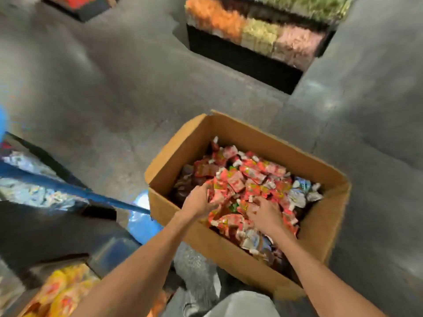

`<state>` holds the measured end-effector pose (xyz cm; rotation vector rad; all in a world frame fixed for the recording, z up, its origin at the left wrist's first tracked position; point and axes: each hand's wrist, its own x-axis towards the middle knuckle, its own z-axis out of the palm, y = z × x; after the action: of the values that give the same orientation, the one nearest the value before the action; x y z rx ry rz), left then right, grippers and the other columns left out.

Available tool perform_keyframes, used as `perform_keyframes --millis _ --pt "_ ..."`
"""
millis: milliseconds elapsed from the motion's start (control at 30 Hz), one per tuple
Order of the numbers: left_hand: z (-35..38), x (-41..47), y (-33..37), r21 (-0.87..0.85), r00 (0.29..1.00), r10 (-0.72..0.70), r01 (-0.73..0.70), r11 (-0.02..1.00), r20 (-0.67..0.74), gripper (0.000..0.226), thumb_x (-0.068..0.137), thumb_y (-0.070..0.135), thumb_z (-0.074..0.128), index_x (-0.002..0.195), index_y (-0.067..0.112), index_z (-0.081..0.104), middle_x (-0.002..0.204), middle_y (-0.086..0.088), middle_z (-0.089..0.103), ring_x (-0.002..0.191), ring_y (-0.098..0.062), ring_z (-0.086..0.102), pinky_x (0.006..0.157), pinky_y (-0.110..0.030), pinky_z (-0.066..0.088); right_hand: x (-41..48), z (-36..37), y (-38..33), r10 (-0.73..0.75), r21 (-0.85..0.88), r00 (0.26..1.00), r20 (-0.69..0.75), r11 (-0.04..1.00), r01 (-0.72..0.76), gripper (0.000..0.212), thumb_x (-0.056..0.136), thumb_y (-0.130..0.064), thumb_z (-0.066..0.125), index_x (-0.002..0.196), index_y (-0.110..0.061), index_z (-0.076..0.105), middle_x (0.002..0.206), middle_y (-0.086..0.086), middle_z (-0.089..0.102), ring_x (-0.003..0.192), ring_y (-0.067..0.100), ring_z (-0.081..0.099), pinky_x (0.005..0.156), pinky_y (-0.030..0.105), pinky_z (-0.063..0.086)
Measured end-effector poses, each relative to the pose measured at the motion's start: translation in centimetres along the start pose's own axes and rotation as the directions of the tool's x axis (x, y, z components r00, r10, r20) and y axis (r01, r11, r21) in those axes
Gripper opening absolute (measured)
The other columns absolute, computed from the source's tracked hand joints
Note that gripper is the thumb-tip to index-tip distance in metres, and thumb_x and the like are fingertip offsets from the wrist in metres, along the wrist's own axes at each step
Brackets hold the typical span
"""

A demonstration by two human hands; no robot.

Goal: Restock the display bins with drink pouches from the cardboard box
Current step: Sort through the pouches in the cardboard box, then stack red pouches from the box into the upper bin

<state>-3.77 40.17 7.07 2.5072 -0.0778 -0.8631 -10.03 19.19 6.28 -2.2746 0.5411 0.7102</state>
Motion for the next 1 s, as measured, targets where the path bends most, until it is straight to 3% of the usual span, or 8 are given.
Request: perform_keyframes --millis 100,200,333,467,667,833,933,1000 --pt "2.0 4.5 0.1 -0.049 0.993 -0.113 0.116 0.992 0.042 0.081 0.083 0.043 0.075 0.146 0.012 0.034 0.135 -0.018 0.046 0.125 -0.036 0.047 0.100 -0.041 0.040 5.4 0.3 0.3 0.036 -0.043 0.997 0.063 0.999 -0.033 0.071 0.096 -0.039 0.060 0.155 -0.017 0.028 0.157 0.005 0.036 0.141 0.027 0.039 0.110 0.039 0.039" --pt "3.9 8.2 -0.7 -0.057 0.985 -0.162 0.165 0.985 0.054 0.091 0.079 0.051 0.075 0.150 0.018 0.029 0.140 -0.018 0.042 0.129 -0.038 0.043 0.103 -0.043 0.039 10.5 1.2 0.3 0.015 -0.106 0.997 0.078 0.994 -0.007 0.074 0.094 -0.034 0.063 0.155 -0.016 0.025 0.157 0.007 0.035 0.141 0.029 0.038 0.111 0.040 0.038" --pt "6.3 11.5 -1.8 0.176 0.975 -0.209 0.194 0.965 0.075 0.107 0.073 0.070 0.070 0.155 0.024 0.018 0.152 -0.018 0.029 0.138 -0.038 0.032 0.111 -0.048 0.033 15.1 3.0 0.2 -0.043 -0.161 0.996 0.085 0.985 0.056 0.067 0.096 -0.032 0.061 0.153 -0.016 0.029 0.153 0.010 0.038 0.142 0.029 0.034 0.115 0.041 0.031" --pt "7.7 13.3 -2.3 0.206 0.967 -0.230 0.205 0.957 0.106 0.115 0.065 0.070 0.077 0.152 0.024 0.019 0.138 -0.017 0.038 0.128 -0.036 0.041 0.104 -0.047 0.040 17.4 5.0 -0.3 -0.052 -0.214 0.998 0.016 0.975 0.055 0.064 0.094 -0.046 0.059 0.149 -0.021 0.036 0.144 0.012 0.040 0.135 0.031 0.031 0.110 0.041 0.031" --pt "8.3 12.6 -2.6 0.257 0.993 -0.106 0.089 0.962 0.050 0.062 0.084 0.055 0.070 0.131 0.018 0.054 0.126 -0.010 0.040 0.116 -0.028 0.045 0.097 -0.037 0.044 17.9 6.0 -1.3 -0.043 -0.181 0.999 0.028 0.982 0.047 0.076 0.075 -0.074 0.065 0.131 -0.028 0.042 0.131 0.012 0.032 0.115 0.032 0.044 0.089 0.041 0.046" --pt "7.3 12.6 -2.1 0.129 0.978 -0.189 0.177 0.976 0.088 0.042 0.083 0.042 0.077 0.107 0.011 0.064 0.117 -0.005 0.041 0.091 -0.022 0.058 0.078 -0.029 0.046 17.7 7.5 -3.4 0.009 -0.170 1.000 0.003 0.985 -0.008 0.077 0.075 -0.060 0.077 0.135 -0.026 0.043 0.144 0.017 0.019 0.116 0.043 0.046 0.086 0.044 0.050" --pt "6.4 12.9 -2.7 0.115 0.959 -0.265 0.254 0.960 0.097 0.047 0.074 0.048 0.082 0.087 0.006 0.066 0.115 -0.004 0.044 0.082 -0.017 0.053 0.071 -0.029 0.044 17.4 8.4 -4.4 0.056 -0.147 0.998 -0.018 0.987 -0.058 0.061 0.087 -0.042 0.073 0.139 -0.025 0.045 0.155 0.021 0.006 0.131 0.046 0.034 0.095 0.045 0.046" --pt "5.9 12.5 -3.1 0.072 0.955 -0.286 0.280 0.957 0.080 0.052 0.070 0.049 0.085 0.089 0.006 0.063 0.110 -0.003 0.047 0.086 -0.020 0.056 0.072 -0.030 0.044 17.1 8.7 -4.5 0.060 -0.139 0.998 -0.019 0.988 -0.062 0.051 0.095 -0.031 0.065 0.142 -0.023 0.048 0.160 0.020 -0.003 0.142 0.047 0.021 0.103 0.048 0.042"
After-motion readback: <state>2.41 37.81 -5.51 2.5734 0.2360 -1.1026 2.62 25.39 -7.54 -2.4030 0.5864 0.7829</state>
